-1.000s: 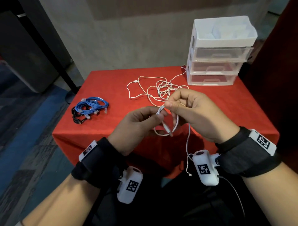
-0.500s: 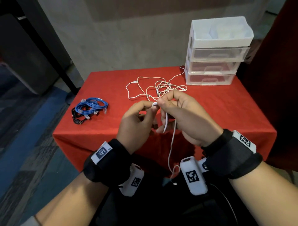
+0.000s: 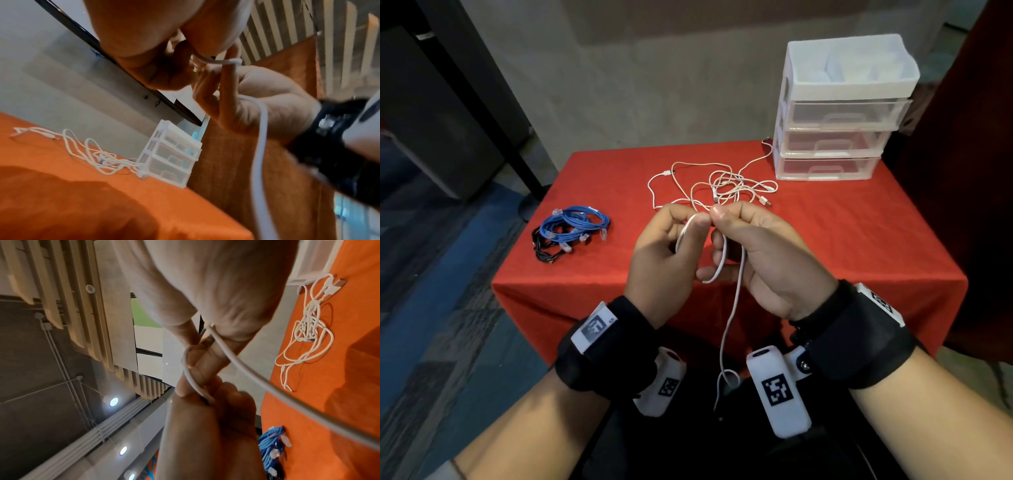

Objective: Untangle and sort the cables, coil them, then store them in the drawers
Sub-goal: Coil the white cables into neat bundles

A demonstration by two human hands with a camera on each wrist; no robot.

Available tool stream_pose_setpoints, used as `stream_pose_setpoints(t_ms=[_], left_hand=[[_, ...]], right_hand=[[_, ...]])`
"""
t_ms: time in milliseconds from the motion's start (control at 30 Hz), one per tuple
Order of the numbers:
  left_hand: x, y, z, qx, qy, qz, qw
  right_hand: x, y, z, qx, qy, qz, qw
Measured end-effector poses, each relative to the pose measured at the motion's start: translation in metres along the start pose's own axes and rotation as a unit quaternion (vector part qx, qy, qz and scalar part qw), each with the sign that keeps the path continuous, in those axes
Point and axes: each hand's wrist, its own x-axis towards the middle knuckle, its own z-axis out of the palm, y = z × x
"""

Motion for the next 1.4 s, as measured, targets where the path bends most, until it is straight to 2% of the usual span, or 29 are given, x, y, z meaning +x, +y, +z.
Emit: stream_pose_setpoints(t_ms=[67,133,333,400,467,567,600,633,667,700,733,800,867,933,1033,1233,1400], left_hand=[[0.001,0.006,0.001,-0.084,-0.011,-0.069,0.994],[0.002,0.010,0.003,-0.141,-0.019,-0.103,0.984],[0.002,0.005,-0.003,-0.085,-0.031,-0.083,0.992],[0.004,0.001,-0.008,-0.034,-0.048,-0.051,0.997],[0.006,-0.007,-0.015,0.061,-0.060,0.017,0.996],[0.012,-0.016,-0.027,0.242,-0.063,0.120,0.961],[0.013,-0.017,-0.029,0.266,-0.063,0.139,0.952],[0.013,-0.017,-0.030,0.252,-0.072,0.133,0.956],[0.011,-0.014,-0.029,0.198,-0.096,0.093,0.971],[0.010,-0.010,-0.029,0.108,-0.130,0.033,0.985],[0.007,-0.005,-0.028,0.006,-0.161,-0.034,0.986],[0.001,0.006,-0.026,-0.162,-0.191,-0.161,0.955],[0.000,0.016,-0.026,-0.220,-0.200,-0.234,0.926],[0.002,0.022,-0.026,-0.235,-0.223,-0.276,0.905],[0.003,0.025,-0.024,-0.251,-0.235,-0.290,0.893],[-0.001,0.018,-0.015,-0.241,-0.206,-0.237,0.918],[-0.004,0.011,-0.015,-0.195,-0.238,-0.242,0.920]], right_hand=[[0.000,0.000,0.002,0.016,-0.001,0.010,1.000],[0.000,0.000,0.003,0.033,-0.002,0.014,0.999],[0.002,-0.003,-0.006,-0.041,0.026,-0.038,0.998],[0.002,-0.002,-0.010,-0.067,0.033,-0.051,0.996],[0.001,-0.001,-0.011,-0.081,0.025,-0.059,0.995],[0.000,-0.001,-0.013,-0.105,0.009,-0.071,0.992],[0.000,-0.001,-0.014,-0.113,0.006,-0.074,0.991],[0.000,-0.001,-0.014,-0.122,0.004,-0.078,0.990],[0.001,0.000,-0.016,-0.135,0.006,-0.085,0.987],[0.002,0.000,-0.018,-0.155,0.010,-0.095,0.983],[0.004,-0.001,-0.020,-0.178,0.014,-0.107,0.978],[0.006,-0.003,-0.025,-0.220,0.007,-0.128,0.967],[0.006,-0.005,-0.028,-0.244,-0.019,-0.136,0.960],[0.006,-0.007,-0.028,-0.246,-0.043,-0.133,0.959],[0.007,-0.007,-0.028,-0.255,-0.050,-0.145,0.955],[0.012,-0.003,-0.035,-0.228,-0.017,-0.138,0.964],[0.009,0.005,-0.037,-0.216,-0.009,-0.115,0.970]])
